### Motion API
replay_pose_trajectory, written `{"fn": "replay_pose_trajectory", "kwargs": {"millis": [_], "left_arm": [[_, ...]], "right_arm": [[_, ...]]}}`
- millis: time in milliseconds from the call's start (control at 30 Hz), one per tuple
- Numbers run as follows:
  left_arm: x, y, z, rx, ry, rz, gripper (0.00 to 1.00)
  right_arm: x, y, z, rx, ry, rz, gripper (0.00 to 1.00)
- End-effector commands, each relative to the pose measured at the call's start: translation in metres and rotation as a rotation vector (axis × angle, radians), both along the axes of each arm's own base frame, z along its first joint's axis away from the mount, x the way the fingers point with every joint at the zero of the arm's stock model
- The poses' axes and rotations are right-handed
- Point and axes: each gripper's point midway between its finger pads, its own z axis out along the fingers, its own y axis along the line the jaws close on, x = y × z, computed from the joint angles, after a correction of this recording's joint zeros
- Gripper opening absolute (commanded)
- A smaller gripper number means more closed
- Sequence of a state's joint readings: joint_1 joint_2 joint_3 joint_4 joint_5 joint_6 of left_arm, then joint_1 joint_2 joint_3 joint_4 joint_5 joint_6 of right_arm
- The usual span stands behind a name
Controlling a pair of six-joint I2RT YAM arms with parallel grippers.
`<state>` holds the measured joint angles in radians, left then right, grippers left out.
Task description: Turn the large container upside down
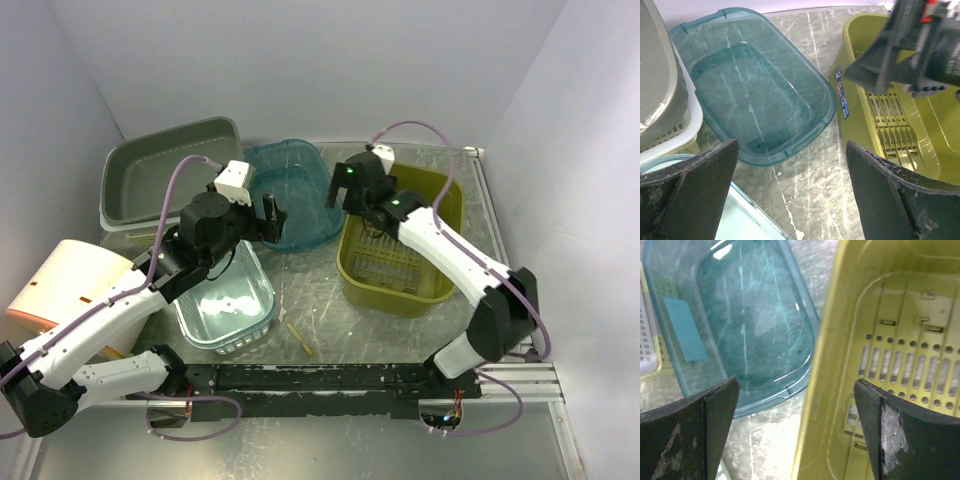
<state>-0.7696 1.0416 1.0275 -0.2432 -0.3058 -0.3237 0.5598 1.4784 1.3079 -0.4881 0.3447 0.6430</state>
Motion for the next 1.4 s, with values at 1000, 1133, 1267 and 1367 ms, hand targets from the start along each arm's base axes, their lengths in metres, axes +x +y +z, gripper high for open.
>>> {"fn": "replay_pose_trajectory", "kwargs": {"millis": [1000,1133,1267,1367], "left_arm": [[-0.001,-0.02,-0.005,0.051,0.044,-0.099,0.99],[-0.005,-0.03,-0.014,0.053,0.105,-0.141,0.98],[-0.01,-0.038,-0.016,0.021,0.116,-0.181,0.98],[-0.016,-0.042,-0.01,-0.02,0.093,-0.221,0.99]], "right_arm": [[0.016,-0.071,0.085,0.012,-0.153,-0.021,0.0],[0.027,-0.068,0.133,0.163,-0.266,0.049,0.0],[0.037,-0.05,0.163,0.322,-0.338,0.147,0.0],[0.044,-0.035,0.174,0.426,-0.373,0.19,0.0]]}}
